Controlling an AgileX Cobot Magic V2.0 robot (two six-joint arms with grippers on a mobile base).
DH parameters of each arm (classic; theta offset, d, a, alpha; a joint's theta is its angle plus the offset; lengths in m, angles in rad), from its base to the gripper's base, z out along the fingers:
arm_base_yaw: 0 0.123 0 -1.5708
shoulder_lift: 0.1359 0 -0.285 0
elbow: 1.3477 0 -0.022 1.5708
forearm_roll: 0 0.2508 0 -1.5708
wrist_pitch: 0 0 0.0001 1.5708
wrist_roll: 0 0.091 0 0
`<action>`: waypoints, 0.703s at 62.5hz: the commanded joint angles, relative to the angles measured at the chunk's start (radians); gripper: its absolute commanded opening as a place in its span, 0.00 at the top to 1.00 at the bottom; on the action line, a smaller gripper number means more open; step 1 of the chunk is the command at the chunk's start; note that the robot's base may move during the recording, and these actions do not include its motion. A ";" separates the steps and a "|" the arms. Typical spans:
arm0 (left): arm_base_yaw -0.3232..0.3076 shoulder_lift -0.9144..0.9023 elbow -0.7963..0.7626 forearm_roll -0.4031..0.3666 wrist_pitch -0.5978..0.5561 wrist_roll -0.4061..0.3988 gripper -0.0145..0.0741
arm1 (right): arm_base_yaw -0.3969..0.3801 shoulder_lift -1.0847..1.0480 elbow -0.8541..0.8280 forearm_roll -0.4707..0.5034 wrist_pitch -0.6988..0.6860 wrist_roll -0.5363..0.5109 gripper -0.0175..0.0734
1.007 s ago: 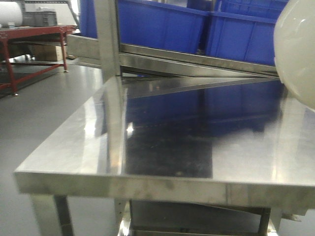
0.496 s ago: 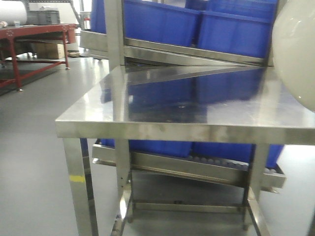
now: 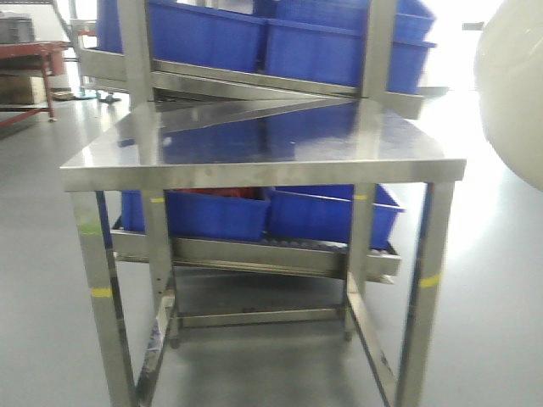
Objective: Move white bin to right shelf second layer
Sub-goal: 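Drive the base away from the table holding the bin in the right gripper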
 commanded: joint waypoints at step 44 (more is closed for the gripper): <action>-0.003 -0.014 0.037 -0.006 -0.084 -0.003 0.74 | -0.008 0.009 -0.031 0.003 -0.094 0.000 0.75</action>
